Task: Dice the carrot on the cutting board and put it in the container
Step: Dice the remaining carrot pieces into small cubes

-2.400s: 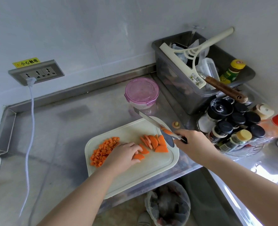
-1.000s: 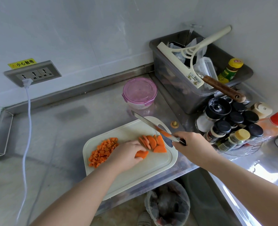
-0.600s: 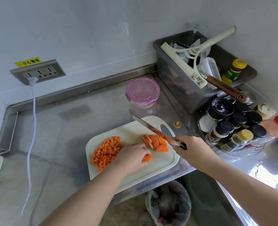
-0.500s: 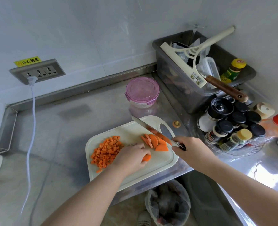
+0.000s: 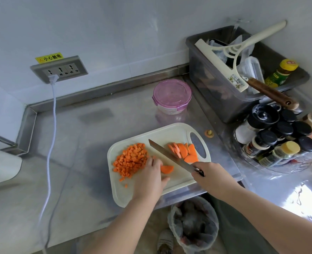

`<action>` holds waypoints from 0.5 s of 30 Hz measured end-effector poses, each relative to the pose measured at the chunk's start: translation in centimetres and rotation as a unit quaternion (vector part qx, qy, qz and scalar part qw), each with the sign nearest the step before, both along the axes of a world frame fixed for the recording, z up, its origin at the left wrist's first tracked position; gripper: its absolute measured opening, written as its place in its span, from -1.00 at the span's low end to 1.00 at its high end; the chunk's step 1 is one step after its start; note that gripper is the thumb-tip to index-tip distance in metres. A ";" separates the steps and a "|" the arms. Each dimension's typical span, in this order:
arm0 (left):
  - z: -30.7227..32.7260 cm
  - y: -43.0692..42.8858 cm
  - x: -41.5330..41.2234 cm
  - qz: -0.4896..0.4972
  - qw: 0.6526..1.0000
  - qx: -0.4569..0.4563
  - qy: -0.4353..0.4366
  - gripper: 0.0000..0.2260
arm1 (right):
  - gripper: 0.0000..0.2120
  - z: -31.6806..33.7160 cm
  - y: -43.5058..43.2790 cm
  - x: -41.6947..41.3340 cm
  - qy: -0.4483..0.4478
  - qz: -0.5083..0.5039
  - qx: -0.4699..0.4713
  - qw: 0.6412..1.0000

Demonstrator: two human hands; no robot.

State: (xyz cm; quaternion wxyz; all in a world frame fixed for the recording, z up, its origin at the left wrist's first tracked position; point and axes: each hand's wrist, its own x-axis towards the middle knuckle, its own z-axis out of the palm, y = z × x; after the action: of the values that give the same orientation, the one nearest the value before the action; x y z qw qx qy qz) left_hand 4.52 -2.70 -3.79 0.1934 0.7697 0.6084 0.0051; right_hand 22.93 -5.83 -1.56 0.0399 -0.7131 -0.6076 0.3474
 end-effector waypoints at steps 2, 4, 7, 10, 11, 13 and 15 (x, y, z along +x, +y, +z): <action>-0.1 -0.1 0.4 0.018 1.000 0.020 -0.012 -0.74 | -0.81 -0.3 -0.1 -0.2 -0.011 0.008 -0.005 1.000; -0.3 0.2 0.7 0.032 0.998 0.034 -0.037 -0.81 | -0.79 -0.4 -0.3 -0.3 -0.011 0.010 -0.013 1.000; -0.6 1.0 0.8 0.045 0.996 0.038 -0.061 -0.87 | -0.82 -0.7 -0.8 -0.8 -0.009 0.015 -0.012 1.000; -1.2 1.4 1.2 0.080 0.992 0.032 -0.093 -0.87 | -0.88 -0.7 -1.2 -1.5 -0.014 0.030 -0.011 0.999; -1.3 1.3 1.4 0.101 0.988 0.026 -0.112 -0.86 | -0.85 -0.6 -1.3 -1.7 -0.014 0.039 -0.015 0.999; -1.4 1.3 1.8 0.151 0.974 -0.002 -0.170 -0.83 | -0.76 -0.2 -1.6 -2.1 -0.008 0.047 -0.027 0.998; -1.4 1.2 2.1 0.188 0.952 -0.036 -0.240 -0.80 | -0.74 -0.2 -1.7 -2.3 0.001 0.040 -0.040 0.998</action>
State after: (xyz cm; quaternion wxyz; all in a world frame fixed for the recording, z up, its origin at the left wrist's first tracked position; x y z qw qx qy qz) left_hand 6.67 -1.46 -5.14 0.3564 0.6099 0.6779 0.2039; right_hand 20.60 -7.54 -1.72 -0.0019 -0.6889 -0.6216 0.3730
